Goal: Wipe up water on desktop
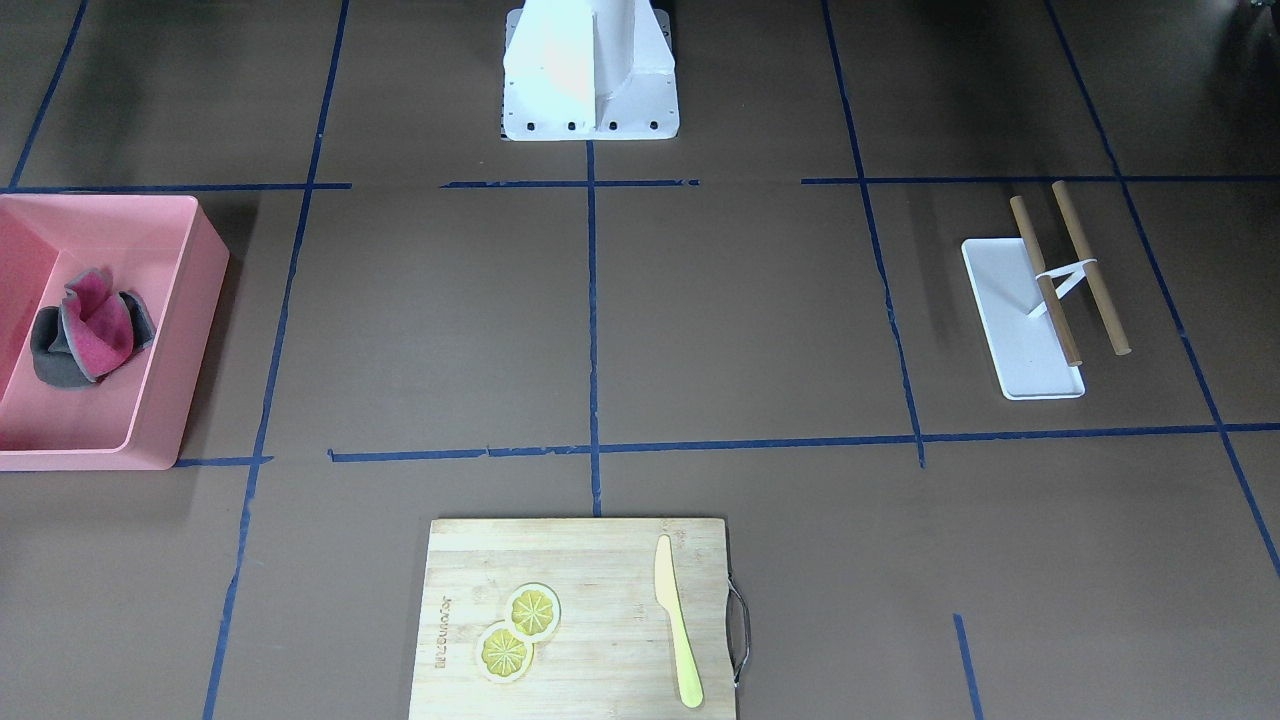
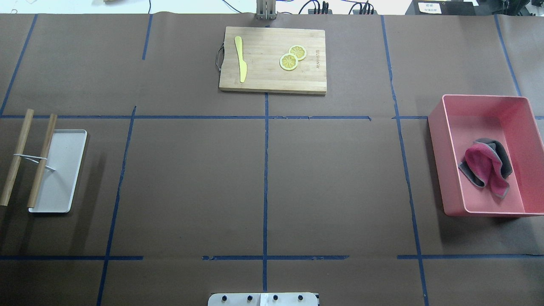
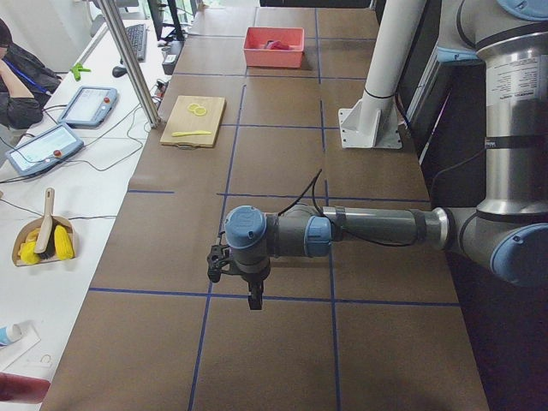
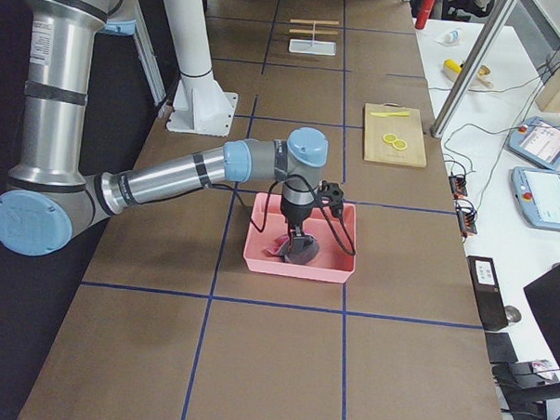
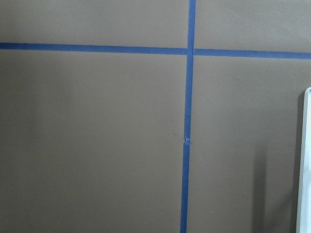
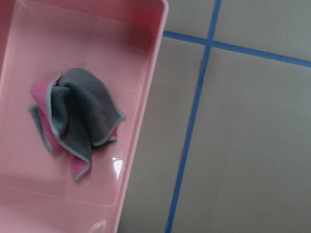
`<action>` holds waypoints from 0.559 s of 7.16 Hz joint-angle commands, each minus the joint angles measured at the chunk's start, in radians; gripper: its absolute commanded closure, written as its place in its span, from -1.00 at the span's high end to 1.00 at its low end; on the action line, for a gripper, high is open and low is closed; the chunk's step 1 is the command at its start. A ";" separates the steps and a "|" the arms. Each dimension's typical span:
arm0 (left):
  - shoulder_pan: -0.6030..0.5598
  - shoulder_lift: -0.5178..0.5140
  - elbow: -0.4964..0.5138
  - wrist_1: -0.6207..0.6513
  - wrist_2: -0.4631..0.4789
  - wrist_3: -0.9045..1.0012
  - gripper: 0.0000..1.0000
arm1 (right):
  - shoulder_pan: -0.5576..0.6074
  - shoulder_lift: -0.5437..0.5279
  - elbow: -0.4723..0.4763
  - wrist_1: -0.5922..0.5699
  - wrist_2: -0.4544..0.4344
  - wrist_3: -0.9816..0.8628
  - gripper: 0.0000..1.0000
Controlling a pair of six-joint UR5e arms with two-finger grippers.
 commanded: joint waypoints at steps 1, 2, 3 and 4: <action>0.000 -0.007 -0.001 -0.002 0.002 0.003 1.00 | 0.112 -0.044 -0.068 0.002 0.013 -0.110 1.00; 0.000 -0.010 -0.008 -0.002 0.008 0.003 1.00 | 0.120 -0.047 -0.068 0.002 0.014 -0.104 1.00; 0.001 -0.011 -0.005 -0.002 0.008 0.006 1.00 | 0.119 -0.044 -0.071 0.002 0.013 -0.098 1.00; 0.000 -0.011 -0.005 -0.031 0.006 0.008 1.00 | 0.118 -0.042 -0.073 0.002 0.014 -0.090 1.00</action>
